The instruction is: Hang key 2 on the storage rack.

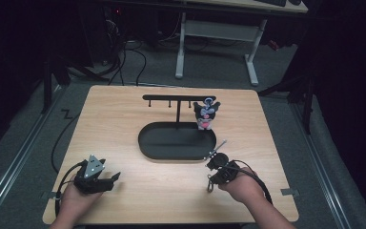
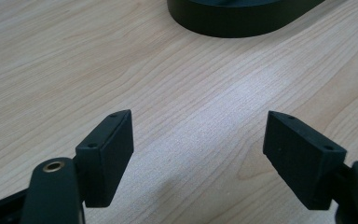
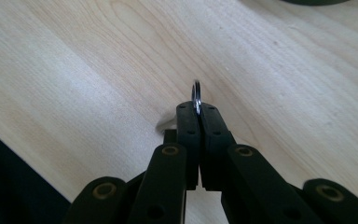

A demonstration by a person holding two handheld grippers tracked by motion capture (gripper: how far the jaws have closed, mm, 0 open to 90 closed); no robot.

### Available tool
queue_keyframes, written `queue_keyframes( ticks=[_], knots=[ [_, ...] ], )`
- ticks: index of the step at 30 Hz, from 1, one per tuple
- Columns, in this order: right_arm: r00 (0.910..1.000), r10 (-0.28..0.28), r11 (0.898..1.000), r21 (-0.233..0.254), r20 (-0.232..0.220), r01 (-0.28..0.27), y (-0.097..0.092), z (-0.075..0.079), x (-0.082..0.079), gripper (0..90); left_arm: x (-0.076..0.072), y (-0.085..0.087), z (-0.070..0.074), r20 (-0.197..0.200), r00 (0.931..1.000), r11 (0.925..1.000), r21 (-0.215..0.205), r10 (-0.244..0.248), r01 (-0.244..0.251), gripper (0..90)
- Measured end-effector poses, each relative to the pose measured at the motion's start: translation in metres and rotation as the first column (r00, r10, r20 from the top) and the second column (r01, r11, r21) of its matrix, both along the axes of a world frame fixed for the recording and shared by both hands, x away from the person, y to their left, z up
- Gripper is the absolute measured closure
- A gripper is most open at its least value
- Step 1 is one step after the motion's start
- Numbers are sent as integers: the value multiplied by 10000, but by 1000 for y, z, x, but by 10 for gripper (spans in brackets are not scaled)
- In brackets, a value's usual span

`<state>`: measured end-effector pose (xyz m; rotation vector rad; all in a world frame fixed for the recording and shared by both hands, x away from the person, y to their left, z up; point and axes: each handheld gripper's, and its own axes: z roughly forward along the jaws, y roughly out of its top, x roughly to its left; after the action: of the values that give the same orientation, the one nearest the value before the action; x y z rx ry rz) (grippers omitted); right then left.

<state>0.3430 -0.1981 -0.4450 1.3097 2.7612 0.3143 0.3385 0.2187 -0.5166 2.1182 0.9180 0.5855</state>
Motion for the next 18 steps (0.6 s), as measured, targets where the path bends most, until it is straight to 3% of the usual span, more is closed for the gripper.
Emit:
queue_keyframes(
  ticks=[6,9,18],
  knots=[
    [9993,-334,9994,-107,163,336,-2,22,1,892,0,2,0,-7,10000,10000,-5,17,-17,250],
    [9992,55,9998,-218,405,-46,-5,32,5,891,0,2,0,-9,10000,10000,-2,19,-19,250],
    [9984,91,9995,-295,554,-74,-4,50,10,891,0,2,0,-1,10000,10000,-15,54,-54,250]
  ],
)
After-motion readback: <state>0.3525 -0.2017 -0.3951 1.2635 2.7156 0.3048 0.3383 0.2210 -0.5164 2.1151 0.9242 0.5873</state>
